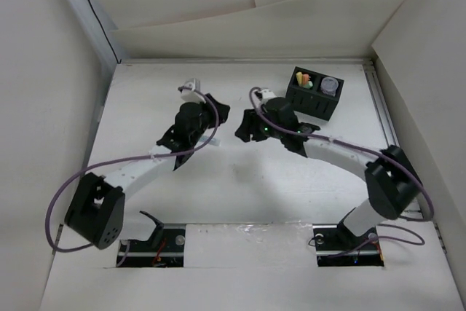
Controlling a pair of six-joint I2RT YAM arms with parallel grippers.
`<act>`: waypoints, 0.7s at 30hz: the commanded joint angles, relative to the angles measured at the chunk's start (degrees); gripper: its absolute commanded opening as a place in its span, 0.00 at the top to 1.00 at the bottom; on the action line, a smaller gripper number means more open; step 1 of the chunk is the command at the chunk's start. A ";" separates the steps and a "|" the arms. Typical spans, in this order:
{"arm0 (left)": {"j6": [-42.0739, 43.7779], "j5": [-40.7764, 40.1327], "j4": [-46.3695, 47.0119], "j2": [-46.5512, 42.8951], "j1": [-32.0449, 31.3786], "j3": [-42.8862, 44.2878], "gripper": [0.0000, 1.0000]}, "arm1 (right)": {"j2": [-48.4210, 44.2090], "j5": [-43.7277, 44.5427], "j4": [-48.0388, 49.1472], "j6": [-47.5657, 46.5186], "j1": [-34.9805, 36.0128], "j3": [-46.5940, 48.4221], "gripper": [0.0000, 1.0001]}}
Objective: Sort the stationery into containers
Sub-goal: Grab a piece of stationery with the right arm
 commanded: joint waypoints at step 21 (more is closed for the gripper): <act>-3.66 -12.33 -0.88 -30.89 0.57 -28.12 0.47 | 34.01 1.56 0.02 -9.54 7.07 22.61 0.39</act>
